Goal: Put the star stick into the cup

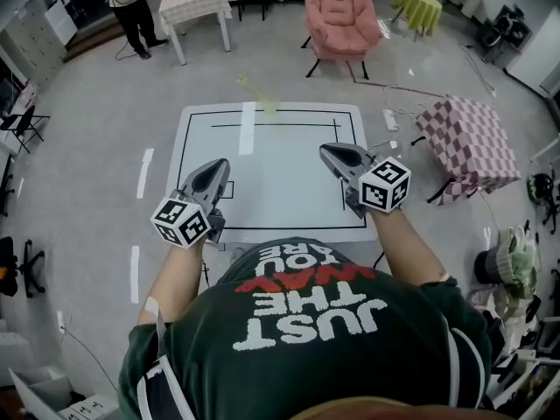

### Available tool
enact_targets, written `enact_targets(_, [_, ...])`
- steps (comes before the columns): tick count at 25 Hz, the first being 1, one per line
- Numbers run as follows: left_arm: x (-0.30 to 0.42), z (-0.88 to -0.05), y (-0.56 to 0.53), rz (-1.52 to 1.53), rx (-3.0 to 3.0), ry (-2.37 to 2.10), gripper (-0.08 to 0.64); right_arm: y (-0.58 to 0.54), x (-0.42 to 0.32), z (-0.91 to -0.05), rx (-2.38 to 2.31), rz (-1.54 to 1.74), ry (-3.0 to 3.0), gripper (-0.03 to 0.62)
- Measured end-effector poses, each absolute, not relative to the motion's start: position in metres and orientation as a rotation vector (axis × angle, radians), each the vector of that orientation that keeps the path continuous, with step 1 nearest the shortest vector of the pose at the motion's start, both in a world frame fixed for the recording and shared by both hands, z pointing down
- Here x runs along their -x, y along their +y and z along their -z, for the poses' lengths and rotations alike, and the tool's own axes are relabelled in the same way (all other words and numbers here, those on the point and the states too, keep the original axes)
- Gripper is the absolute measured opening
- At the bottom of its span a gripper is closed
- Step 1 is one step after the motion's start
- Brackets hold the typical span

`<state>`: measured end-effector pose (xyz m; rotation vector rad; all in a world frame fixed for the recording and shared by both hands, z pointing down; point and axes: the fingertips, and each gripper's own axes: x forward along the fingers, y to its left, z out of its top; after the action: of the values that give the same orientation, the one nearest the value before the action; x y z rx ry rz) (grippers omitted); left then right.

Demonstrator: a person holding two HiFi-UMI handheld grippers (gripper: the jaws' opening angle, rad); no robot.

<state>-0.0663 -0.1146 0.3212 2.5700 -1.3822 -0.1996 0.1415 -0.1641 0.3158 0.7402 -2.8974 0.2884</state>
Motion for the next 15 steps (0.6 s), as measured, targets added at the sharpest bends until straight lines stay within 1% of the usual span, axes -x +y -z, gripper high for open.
enact_targets(9, [0.050,-0.329,-0.099,0.153,-2.563,-1.361,0.009,-0.137,-0.142,-0.330,-0.679,-0.314,-2.896,0.034])
enact_targets(15, [0.060,-0.338,-0.098,0.134,-2.607,-1.281,0.009,-0.123,-0.118,-0.342,-0.675,-0.322,-2.884,0.034])
